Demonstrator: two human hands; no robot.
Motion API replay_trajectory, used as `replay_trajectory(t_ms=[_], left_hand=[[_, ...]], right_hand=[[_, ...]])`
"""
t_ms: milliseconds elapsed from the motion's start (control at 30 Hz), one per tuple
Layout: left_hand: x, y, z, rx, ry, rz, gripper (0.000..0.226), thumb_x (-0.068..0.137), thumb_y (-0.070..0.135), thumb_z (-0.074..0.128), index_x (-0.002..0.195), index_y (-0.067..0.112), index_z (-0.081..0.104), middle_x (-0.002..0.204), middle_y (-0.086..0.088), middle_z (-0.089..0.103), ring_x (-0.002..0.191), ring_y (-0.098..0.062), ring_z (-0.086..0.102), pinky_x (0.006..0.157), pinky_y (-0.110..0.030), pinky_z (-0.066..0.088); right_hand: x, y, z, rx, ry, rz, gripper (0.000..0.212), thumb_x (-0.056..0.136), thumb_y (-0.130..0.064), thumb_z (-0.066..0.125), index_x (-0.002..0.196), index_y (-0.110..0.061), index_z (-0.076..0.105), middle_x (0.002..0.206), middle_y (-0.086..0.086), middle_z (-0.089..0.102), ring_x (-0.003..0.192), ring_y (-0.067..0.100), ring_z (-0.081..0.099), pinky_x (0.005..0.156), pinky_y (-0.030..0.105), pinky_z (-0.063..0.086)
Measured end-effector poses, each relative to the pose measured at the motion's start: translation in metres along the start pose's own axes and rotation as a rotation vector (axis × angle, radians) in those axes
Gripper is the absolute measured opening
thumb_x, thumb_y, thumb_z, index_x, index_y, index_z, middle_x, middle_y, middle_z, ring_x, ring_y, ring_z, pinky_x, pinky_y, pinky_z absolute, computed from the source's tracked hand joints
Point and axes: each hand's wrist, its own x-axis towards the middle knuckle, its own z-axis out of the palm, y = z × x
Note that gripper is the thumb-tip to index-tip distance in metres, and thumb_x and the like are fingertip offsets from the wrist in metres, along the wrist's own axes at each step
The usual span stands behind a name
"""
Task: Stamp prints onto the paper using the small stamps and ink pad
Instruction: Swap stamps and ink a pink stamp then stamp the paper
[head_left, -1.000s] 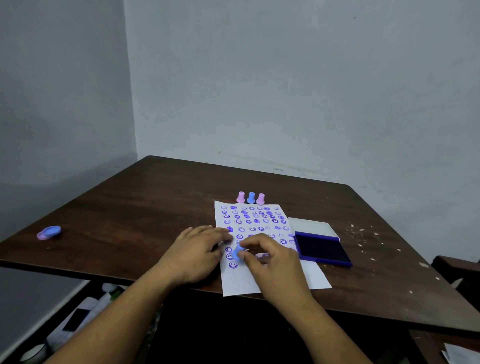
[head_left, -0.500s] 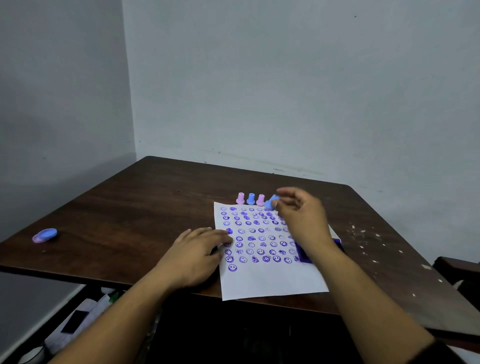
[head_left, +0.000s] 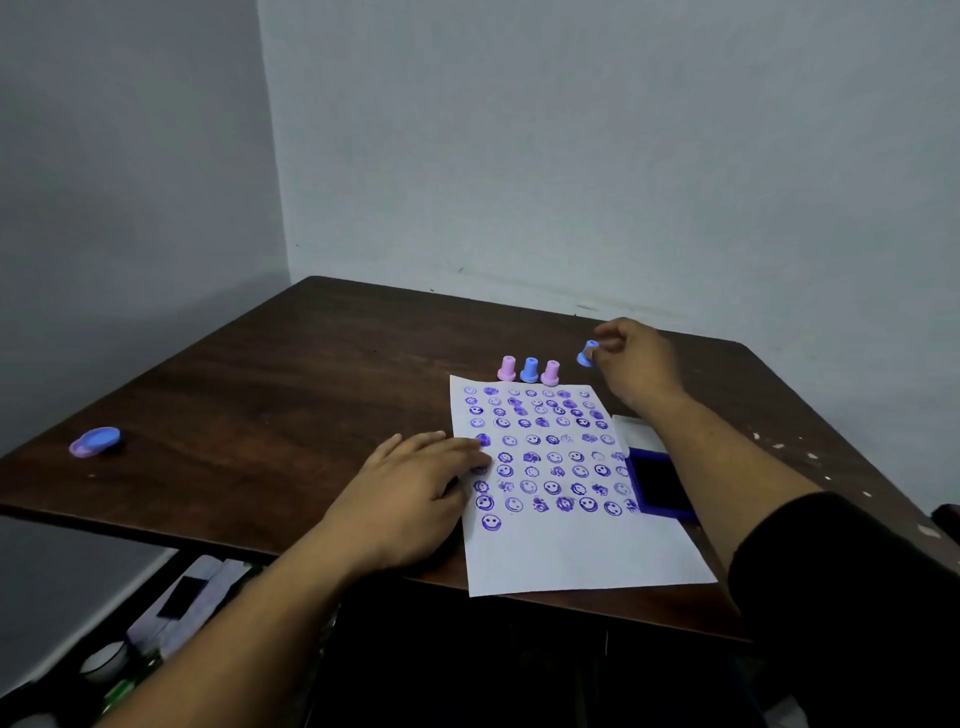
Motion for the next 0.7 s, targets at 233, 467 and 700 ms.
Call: replay_trajectory(t_ms=[233, 467, 700], left_hand=[[-0.002, 0.003, -0.001, 0.008, 0.010, -0.007, 0.044, 0.100, 0.038, 0.039, 0.142, 0.050, 0.042, 0.153, 0.035, 0.031, 0.146, 0.003, 0.016, 0.122, -0.037, 0.006], [-0.004, 0.004, -0.003, 0.017, -0.009, -0.005, 0.043, 0.102, 0.039, 0.037, 0.143, 0.051, 0.040, 0.154, 0.035, 0.028, 0.147, 0.003, 0.013, 0.124, -0.038, 0.006], [-0.003, 0.005, -0.004, 0.017, -0.016, -0.005, 0.043, 0.102, 0.040, 0.036, 0.143, 0.052, 0.039, 0.154, 0.035, 0.028, 0.147, 0.003, 0.013, 0.124, -0.039, 0.006]], right_hand=[[0.014, 0.018, 0.007, -0.011, -0.020, 0.046, 0.028, 0.094, -0.024, 0.077, 0.122, -0.023, 0.072, 0.107, -0.006, 0.079, 0.095, 0.012, 0.068, 0.084, 0.027, 0.051], [0.013, 0.024, 0.016, -0.037, -0.064, 0.035, 0.033, 0.093, -0.026, 0.079, 0.125, -0.023, 0.072, 0.110, -0.003, 0.080, 0.104, 0.017, 0.073, 0.097, 0.036, 0.056], [0.012, 0.023, 0.023, -0.005, -0.096, 0.031, 0.036, 0.091, -0.024, 0.082, 0.126, -0.025, 0.073, 0.097, -0.010, 0.074, 0.102, 0.014, 0.073, 0.097, 0.036, 0.057]])
